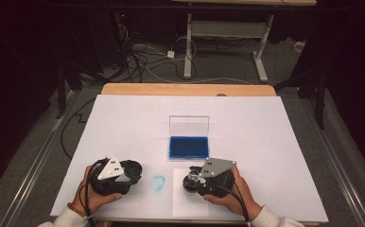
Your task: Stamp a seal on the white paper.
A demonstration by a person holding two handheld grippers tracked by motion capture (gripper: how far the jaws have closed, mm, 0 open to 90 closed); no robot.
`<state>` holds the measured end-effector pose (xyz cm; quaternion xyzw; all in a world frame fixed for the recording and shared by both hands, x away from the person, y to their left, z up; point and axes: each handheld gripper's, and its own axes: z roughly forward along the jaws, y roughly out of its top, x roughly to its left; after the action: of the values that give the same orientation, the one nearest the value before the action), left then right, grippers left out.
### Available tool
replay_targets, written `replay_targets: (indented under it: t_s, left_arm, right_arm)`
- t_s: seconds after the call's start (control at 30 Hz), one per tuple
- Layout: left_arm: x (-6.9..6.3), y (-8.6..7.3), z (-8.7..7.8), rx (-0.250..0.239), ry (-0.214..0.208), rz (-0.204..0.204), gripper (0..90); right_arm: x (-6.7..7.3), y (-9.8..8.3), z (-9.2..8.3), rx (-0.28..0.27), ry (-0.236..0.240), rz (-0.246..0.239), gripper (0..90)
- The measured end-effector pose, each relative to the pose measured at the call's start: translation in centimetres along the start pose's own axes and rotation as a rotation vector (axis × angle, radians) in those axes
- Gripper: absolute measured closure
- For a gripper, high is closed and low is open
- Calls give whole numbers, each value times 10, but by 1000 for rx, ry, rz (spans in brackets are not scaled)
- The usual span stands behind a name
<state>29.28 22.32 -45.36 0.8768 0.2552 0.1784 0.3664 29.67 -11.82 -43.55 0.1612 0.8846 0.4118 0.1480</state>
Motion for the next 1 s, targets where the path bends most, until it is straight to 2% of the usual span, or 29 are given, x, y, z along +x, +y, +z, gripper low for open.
replay_targets:
  t_s: [0.13, 0.37, 0.47, 0.57, 0.67, 0.77, 0.87, 1.0]
  left_arm:
    - [0, 0, 0, 1, 1, 0, 365]
    - [0, 0, 1, 1, 1, -1, 364]
    - [1, 0, 1, 1, 1, -4, 364]
    - [0, -1, 1, 3, -1, -5, 364]
    - [0, 0, 1, 5, -1, -4, 364]
    - [-1, -1, 1, 6, 3, -4, 365]
    - [0, -1, 1, 6, 4, -5, 365]
    - [0, 0, 2, 9, 4, -4, 365]
  right_arm:
    - [4, -2, 7, 28, 15, -12, 574]
    - [6, -5, 13, 57, 6, -31, 574]
    - [6, -8, 16, 54, 4, -38, 573]
    - [8, -10, 18, 42, 4, -22, 572]
    - [12, -8, 18, 63, -15, -42, 572]
    - [9, -9, 17, 69, -2, -23, 572]
    - [15, -6, 18, 91, -32, -58, 573]
    - [12, -6, 18, 94, -15, -48, 572]
